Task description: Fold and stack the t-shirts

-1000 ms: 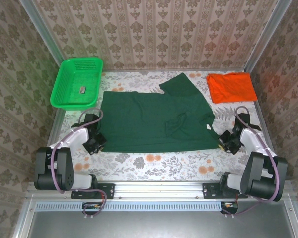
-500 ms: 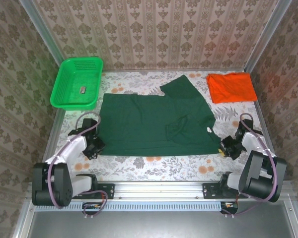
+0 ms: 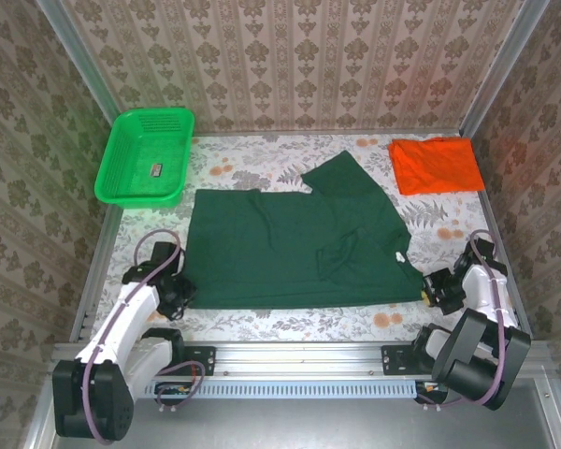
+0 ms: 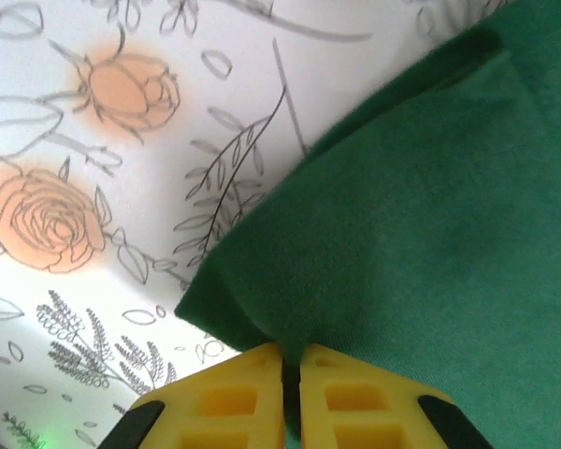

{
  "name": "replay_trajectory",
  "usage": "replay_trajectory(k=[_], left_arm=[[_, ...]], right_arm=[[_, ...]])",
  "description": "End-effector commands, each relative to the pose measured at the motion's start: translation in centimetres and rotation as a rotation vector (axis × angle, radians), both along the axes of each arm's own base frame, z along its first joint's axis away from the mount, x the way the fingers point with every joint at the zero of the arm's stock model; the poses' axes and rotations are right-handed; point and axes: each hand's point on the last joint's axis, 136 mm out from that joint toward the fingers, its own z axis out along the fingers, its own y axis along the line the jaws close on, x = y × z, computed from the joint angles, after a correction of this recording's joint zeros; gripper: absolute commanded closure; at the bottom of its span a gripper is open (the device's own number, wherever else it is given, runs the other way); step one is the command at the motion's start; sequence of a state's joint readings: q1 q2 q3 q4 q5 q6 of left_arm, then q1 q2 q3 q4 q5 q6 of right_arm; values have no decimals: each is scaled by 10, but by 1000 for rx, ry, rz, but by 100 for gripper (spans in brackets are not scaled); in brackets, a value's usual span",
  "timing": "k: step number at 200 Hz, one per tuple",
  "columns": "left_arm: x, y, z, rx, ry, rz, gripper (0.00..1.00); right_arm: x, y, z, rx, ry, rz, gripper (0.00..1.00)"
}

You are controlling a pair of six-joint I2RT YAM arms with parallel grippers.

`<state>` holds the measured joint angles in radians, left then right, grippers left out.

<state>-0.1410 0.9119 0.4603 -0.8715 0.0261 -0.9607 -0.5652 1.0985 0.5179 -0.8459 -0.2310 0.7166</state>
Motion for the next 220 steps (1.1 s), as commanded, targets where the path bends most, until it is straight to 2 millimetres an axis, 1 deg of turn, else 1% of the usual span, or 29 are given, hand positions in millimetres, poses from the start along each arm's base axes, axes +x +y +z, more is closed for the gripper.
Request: replay_trajectory(k=[1,10,14,23,30,39,44,55,76,91,104,112,125,140,146,153,158,160,173,183,185,186,191,196,198,200,202,208,220], left_arm=[[-16,8,-5,49,70,39,74],[-18,8,-3,57,82,42,64],[-17,9,-2,58,81,41,60],[-15,9,2,61,73,35,48],[-11,10,8,69,63,34,42],[-3,10,19,77,40,20,36],[3,11,26,87,23,9,33],[19,13,43,110,-18,-30,29],[59,9,75,134,-68,-151,25],[85,-2,92,114,-91,-265,20],[103,-12,99,96,-90,-341,18],[114,-21,102,78,-104,-398,15],[127,-29,107,89,-107,-469,11],[140,-40,109,96,-111,-546,10],[145,-43,109,106,-108,-565,10],[152,-47,110,114,-120,-595,8],[157,-49,110,120,-125,-608,8],[160,-50,109,123,-127,-610,8],[178,-55,109,134,-122,-618,8],[195,-65,106,126,-114,-646,8],[199,-66,105,126,-112,-651,8],[199,-67,104,126,-106,-654,8],[209,-70,103,135,-99,-663,9],[218,-72,99,152,-83,-669,9],[221,-73,101,158,-83,-670,9],[225,-74,99,161,-77,-673,9],[228,-76,97,163,-72,-674,9],[239,-79,94,163,-68,-674,10],[259,-84,87,158,-52,-655,12]], right_arm=[[-7,-20,6,-91,43,-56,100],[-6,-20,7,-86,37,-58,98],[-6,-19,8,-84,36,-60,93],[-5,-18,10,-79,28,-65,76],[-4,-19,12,-81,23,-71,64],[-1,-21,14,-85,15,-81,52],[1,-22,17,-93,5,-83,48],[4,-27,23,-114,-7,-93,44],[15,-35,36,-139,-45,-126,42],[36,-37,50,-143,-125,-136,42],[69,-36,73,-155,-268,-129,42],[97,-34,93,-173,-407,-120,42],[139,-27,126,-198,-602,-102,42],[184,-12,149,-208,-658,11,42],[204,-1,162,-220,-668,99,42],[227,12,166,-226,-657,199,42],[244,20,174,-238,-664,266,42],[251,23,169,-237,-646,290,41],[289,39,171,-274,-621,429,42],[319,50,166,-315,-615,543,42],[322,51,166,-319,-614,553,42],[328,54,166,-327,-617,576,42],[344,57,163,-347,-620,624,42],[352,60,155,-354,-584,669,43],[355,61,156,-358,-585,676,43],[361,62,150,-363,-568,699,43],[365,63,152,-366,-570,704,43],[380,66,143,-367,-551,747,43],[406,72,134,-362,-549,804,44]])
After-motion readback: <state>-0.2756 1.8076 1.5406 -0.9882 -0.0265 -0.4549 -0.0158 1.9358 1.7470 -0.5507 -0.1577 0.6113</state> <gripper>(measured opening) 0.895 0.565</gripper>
